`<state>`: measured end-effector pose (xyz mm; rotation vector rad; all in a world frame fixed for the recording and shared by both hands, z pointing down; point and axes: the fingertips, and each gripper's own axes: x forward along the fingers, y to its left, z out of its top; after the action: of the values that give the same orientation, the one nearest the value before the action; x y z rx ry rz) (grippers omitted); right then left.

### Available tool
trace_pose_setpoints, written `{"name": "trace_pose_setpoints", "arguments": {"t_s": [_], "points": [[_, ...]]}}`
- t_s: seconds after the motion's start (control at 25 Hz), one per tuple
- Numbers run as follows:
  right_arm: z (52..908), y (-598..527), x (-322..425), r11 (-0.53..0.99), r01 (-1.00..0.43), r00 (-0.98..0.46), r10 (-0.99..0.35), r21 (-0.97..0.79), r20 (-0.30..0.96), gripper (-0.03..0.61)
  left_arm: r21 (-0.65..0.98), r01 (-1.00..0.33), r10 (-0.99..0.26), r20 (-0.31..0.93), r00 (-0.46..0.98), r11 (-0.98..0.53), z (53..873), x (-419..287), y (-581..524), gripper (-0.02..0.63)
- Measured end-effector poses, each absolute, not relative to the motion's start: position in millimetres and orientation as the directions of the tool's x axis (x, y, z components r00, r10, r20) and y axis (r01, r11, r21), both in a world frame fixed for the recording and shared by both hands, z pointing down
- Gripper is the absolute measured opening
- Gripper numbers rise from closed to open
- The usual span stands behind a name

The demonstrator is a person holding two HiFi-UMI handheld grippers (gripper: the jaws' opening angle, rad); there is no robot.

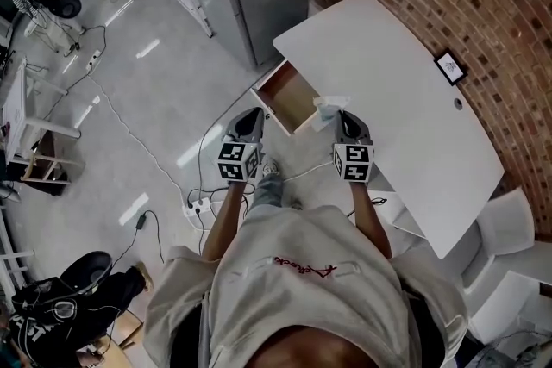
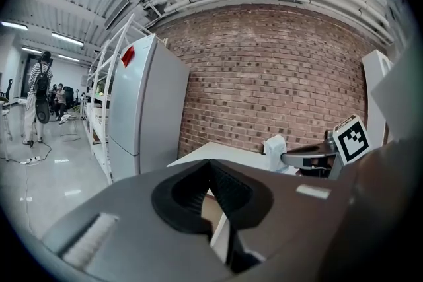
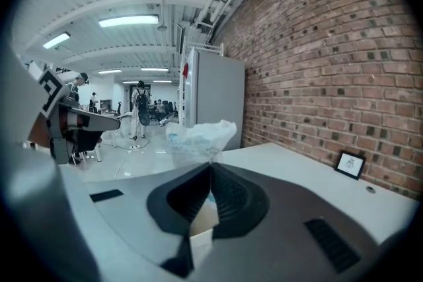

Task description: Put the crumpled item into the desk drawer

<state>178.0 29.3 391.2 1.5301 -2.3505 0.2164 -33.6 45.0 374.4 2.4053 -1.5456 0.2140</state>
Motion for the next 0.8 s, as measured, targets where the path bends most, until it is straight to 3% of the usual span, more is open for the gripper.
{"name": "trace_pose_setpoints", "arguments": {"t_s": [0.8], "points": [[393,-123,98,0.330,-0.940,-0.270,-0.879,0.093,0.393,0.012,0.212,-0.841,-0.792,0.286,0.540,-0.498,395,-103,-135,0.009]]}}
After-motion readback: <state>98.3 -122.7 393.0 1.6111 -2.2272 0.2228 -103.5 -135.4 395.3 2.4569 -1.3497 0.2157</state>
